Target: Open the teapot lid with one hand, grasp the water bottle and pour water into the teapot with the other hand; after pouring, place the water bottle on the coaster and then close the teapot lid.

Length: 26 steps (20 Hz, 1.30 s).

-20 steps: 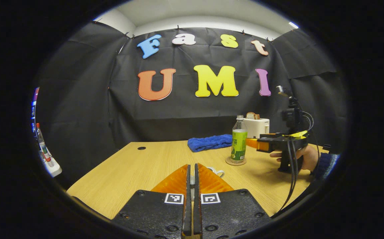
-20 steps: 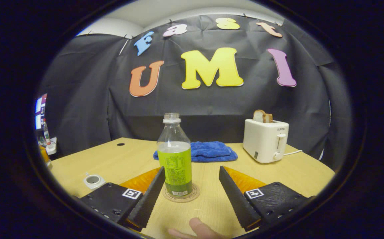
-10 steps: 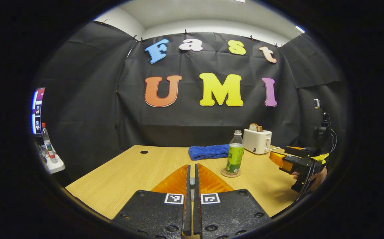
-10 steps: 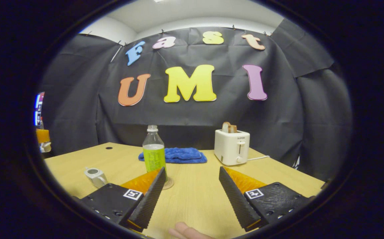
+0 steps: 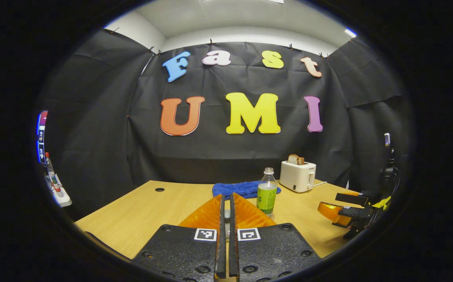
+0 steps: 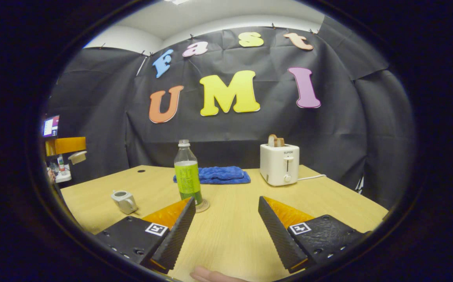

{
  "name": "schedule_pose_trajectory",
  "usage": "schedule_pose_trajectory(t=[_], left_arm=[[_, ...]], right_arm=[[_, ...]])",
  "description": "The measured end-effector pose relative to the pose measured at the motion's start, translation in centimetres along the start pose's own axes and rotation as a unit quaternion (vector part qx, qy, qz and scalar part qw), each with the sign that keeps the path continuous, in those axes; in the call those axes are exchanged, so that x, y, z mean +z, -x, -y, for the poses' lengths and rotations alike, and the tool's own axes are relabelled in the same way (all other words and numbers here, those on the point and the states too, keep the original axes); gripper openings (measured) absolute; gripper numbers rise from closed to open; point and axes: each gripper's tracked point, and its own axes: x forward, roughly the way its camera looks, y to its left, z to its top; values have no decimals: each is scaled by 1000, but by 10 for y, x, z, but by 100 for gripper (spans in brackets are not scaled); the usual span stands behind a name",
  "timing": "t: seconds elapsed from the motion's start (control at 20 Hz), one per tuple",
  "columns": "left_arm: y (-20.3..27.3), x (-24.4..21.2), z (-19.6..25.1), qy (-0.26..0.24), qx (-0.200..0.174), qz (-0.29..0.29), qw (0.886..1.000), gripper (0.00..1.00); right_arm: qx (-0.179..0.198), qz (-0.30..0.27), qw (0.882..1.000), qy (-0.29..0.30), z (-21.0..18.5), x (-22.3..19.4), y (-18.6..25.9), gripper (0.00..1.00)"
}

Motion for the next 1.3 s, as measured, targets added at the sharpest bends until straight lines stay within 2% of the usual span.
schedule_pose_trajectory(t=[0.15, 0.35, 0.75, 0.95, 1.0, 1.15, 1.3], left_arm=[[-28, -15, -9, -9, 17, -2, 1000, 5], [-59, -51, -18, -9, 36, -33, 999, 5], [-79, -90, -40, -4, 64, -58, 996, 5], [-87, -125, -40, 5, 66, -95, 993, 6], [-86, -120, -46, -8, 78, -83, 993, 6], [-87, -120, -48, -9, 81, -70, 994, 7], [-89, -130, -53, -19, 93, -88, 992, 7]], right_arm=[[4, 6, 1000, -3, 4, 2, 2, 96], [16, 6, 1000, -16, 6, 1, 2, 96], [31, -2, 999, -25, 3, -7, -2, 96], [33, -3, 999, -25, 2, -9, -2, 96], [34, -4, 999, -25, 1, -9, -2, 96], [34, -2, 999, -26, 2, -9, -2, 96], [37, -6, 999, -28, 1, -11, -2, 96]])
